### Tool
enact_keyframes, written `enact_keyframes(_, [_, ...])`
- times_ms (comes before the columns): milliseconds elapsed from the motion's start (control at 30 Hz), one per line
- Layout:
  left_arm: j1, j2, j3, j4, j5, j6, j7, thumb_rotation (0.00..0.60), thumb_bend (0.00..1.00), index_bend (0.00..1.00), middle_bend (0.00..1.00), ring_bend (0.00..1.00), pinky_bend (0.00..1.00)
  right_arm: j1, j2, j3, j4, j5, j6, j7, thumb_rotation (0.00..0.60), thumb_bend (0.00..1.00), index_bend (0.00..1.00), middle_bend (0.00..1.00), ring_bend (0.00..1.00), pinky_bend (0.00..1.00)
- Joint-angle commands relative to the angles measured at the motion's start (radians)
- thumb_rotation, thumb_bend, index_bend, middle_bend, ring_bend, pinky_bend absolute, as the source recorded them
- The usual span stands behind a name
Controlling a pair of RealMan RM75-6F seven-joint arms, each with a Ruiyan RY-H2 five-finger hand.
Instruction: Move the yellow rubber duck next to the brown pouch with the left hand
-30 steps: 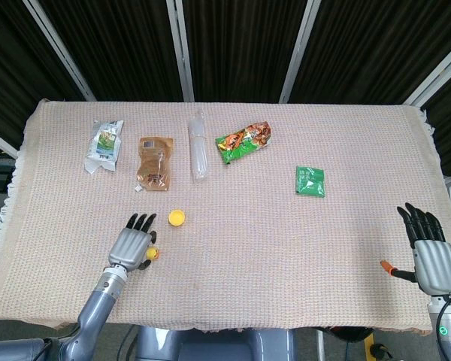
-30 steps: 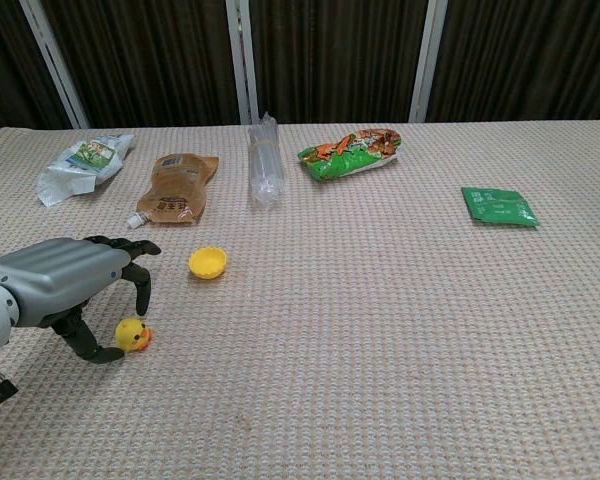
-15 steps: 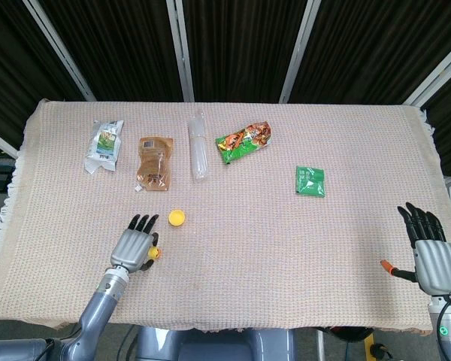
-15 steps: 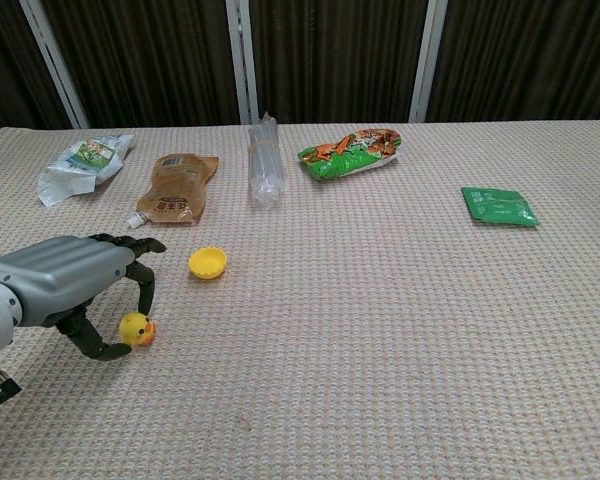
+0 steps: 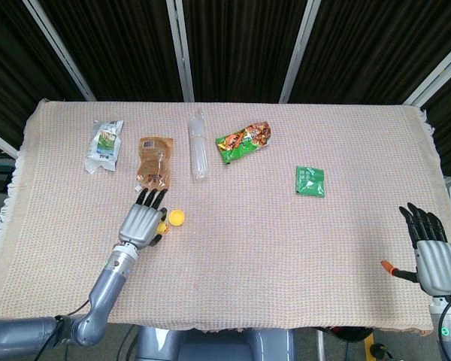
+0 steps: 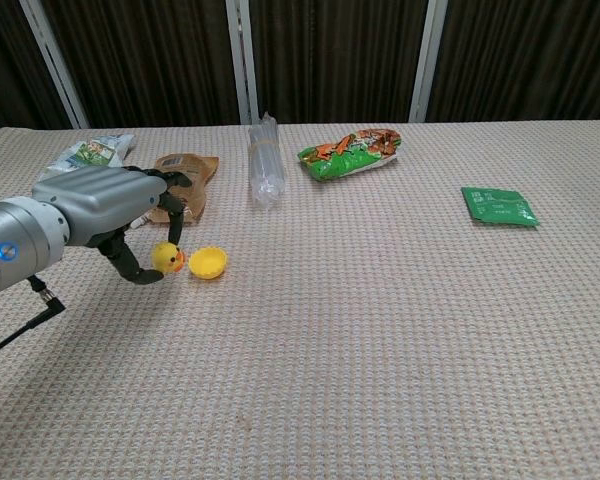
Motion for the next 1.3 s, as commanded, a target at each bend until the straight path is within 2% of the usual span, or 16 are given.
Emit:
enact_keyframes(33, [-0.036,-0.024,-0.021,0.047,-0.03,-0.022,0.012,0.6,0.34,0.49,0.0,0.0,0.0,0.001,0.001,0.001,0.0,0.002,-0.003,0.004,0.6,0.0,0.01,0.0,0.0,0.0])
enact_keyframes(433, [-0.099,-0.11,-0.022,0.165,-0.083,-0.037,0.011,0.6,0.34,0.48,0.0,0.0,0.0,0.0,0.009,0.005,-0.005,0.001,0.001,0.032,0.6,0.0,0.01,0.0,0.0,0.0])
enact_keyframes(1067, [-0.147,-0.122,-0.017,0.171,-0.132,-0.012,0.039,0.6,0.33,0.46,0.0,0.0,0.0,-0.004,0.014,0.004,-0.009,-0.006,0.008,0.051,0.6,0.0,0.01,0.0,0.0,0.0])
enact_keyframes(1167, [-0.151,-0.117,-0.015,0.169,-0.143,-0.011,0.042,0.6,0.32,0.44,0.0,0.0,0.0,-0.004,0.015,0.005,-0.01,-0.006,0.009,0.052,0.6,0.0,0.01,0.0,0.0,0.0])
enact_keyframes(1300, [-0.156,-0.112,-0.01,0.164,-0.157,-0.011,0.048,0.6,0.31,0.33,0.0,0.0,0.0,-0.005,0.014,0.005,-0.009,-0.007,0.012,0.051,0.6,0.0,0.01,0.0,0.0,0.0])
